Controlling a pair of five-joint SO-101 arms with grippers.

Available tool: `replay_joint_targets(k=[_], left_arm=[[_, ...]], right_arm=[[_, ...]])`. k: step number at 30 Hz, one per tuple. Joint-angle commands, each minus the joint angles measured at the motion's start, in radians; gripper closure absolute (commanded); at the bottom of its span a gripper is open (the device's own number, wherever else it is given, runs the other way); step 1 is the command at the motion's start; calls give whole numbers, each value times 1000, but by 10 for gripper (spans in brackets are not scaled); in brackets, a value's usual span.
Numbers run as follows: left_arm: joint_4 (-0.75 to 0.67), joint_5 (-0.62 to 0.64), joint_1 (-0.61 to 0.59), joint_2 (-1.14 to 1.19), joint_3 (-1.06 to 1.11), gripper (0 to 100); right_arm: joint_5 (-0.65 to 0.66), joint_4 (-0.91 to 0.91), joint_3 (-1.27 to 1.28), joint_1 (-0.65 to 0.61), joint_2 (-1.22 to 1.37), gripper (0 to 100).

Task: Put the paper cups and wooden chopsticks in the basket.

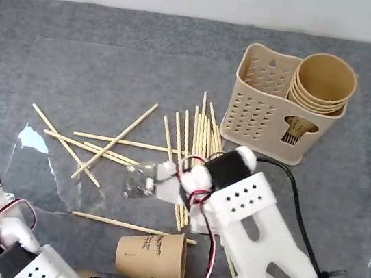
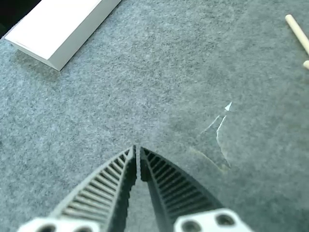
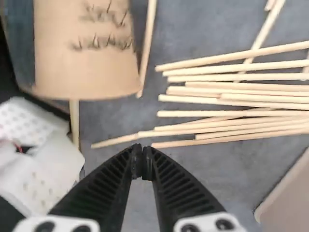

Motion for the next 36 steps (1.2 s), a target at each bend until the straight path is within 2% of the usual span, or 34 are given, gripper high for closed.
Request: replay_joint_targets(k=[1, 5, 12, 18, 21, 29, 36], left_arm=[[2, 2, 6, -15, -10, 987], [2, 2, 6, -15, -10, 987], [2, 2, 6, -15, -10, 987], [2, 2, 6, -15, -10, 987], [2, 2, 6, -15, -10, 987], [0, 2, 6, -15, -10, 987], [0, 2, 6, -15, -10, 987]], right_arm=[[149, 39, 68, 45, -113, 990], [163, 28, 147, 41, -285, 990], [157, -111, 354, 39, -487, 986], [155, -237, 514, 33, -604, 904], [146, -274, 569, -16, -650, 895], [-20, -364, 617, -237, -714, 893], [-32, -383, 644, -285, -711, 855]])
